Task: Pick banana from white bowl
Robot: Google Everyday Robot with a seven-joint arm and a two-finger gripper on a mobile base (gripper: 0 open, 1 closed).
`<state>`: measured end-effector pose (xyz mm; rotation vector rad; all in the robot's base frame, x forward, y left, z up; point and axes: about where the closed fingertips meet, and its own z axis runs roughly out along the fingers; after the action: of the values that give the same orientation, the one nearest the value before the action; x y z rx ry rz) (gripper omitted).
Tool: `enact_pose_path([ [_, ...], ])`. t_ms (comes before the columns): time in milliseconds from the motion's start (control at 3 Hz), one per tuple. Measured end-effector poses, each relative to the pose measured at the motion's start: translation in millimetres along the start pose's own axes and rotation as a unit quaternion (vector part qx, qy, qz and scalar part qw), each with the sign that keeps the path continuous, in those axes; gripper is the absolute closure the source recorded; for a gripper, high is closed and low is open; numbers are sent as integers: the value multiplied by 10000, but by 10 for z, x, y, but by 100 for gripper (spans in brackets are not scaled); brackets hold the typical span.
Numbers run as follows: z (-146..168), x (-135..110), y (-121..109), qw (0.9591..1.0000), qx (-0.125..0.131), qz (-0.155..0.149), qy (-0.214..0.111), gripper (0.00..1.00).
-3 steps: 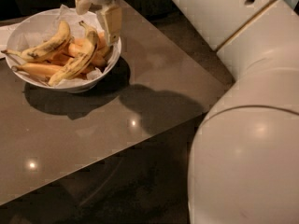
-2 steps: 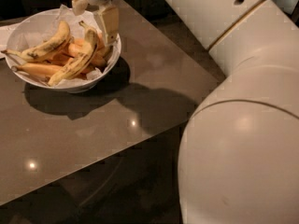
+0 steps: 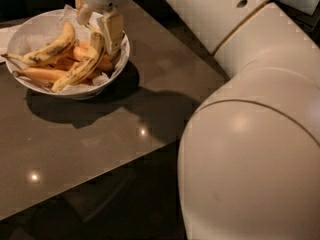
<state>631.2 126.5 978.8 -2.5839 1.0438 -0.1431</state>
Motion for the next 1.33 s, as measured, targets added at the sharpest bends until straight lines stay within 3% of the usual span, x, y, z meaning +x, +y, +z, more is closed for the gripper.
enact_pose_path([
  [1333, 358, -104, -3, 9990, -376, -178, -149, 38],
])
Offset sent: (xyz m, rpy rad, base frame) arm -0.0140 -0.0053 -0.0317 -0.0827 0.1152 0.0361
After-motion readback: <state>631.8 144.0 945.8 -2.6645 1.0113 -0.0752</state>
